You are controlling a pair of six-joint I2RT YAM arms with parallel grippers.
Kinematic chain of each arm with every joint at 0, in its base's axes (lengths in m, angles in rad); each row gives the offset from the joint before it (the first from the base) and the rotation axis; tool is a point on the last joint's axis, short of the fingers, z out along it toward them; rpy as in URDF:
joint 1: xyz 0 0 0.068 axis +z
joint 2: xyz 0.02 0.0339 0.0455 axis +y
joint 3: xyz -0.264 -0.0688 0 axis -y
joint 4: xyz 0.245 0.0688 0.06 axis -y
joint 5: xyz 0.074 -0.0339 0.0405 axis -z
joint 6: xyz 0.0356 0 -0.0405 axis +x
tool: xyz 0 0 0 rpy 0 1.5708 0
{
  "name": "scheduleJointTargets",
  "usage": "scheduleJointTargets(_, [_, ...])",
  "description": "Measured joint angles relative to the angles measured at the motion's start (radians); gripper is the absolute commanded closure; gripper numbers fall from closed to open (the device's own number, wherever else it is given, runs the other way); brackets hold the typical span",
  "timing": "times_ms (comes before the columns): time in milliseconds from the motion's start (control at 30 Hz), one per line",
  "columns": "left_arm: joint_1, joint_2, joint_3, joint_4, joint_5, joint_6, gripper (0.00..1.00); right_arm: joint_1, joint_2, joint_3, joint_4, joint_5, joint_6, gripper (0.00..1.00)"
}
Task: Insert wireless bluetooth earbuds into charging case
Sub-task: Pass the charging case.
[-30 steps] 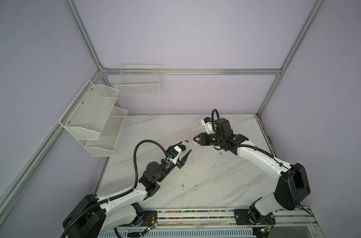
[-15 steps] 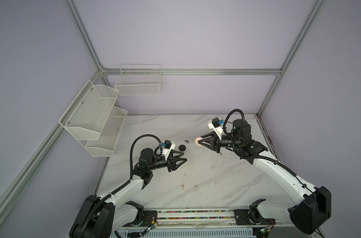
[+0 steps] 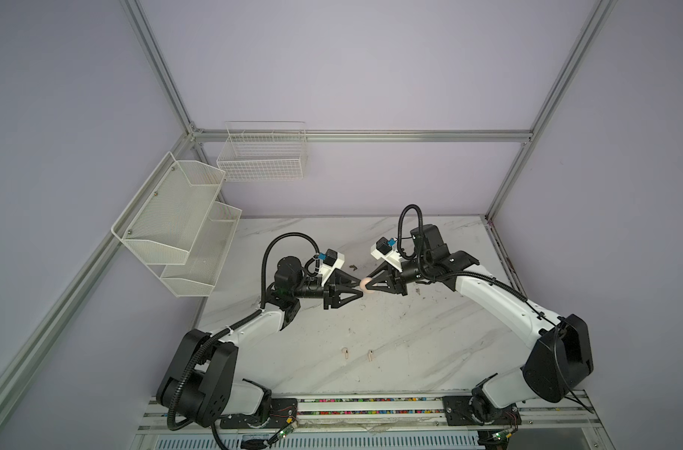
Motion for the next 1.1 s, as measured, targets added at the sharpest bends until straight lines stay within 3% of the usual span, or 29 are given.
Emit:
scheduleJointTargets(333, [-0.043,0.166,0.000,0.329,0.005,-0.201,0.54,0.000,-0.017,0.004,0.052,-0.022,0.011,1.00])
scheduleJointTargets(533, [-0.048,0.197,0.000,0.464,0.005,-0.279,0.58,0.002,-0.041,0.004,0.097,-0.037,0.035,1.00])
scheduleJointTargets(833, [-0.048,0.058,0.000,0.270,-0.034,-0.131,0.59,0.002,-0.047,-0.005,0.108,-0.042,0.049,1.00])
scheduleJointTargets(1000, [-0.047,0.033,0.000,0.209,-0.060,-0.089,0.82,0.006,-0.048,-0.005,0.113,-0.062,0.064,1.00])
scheduleJointTargets(1100, [-0.045,0.033,0.000,0.207,-0.056,-0.088,0.85,0.006,-0.049,-0.011,0.122,-0.067,0.071,1.00])
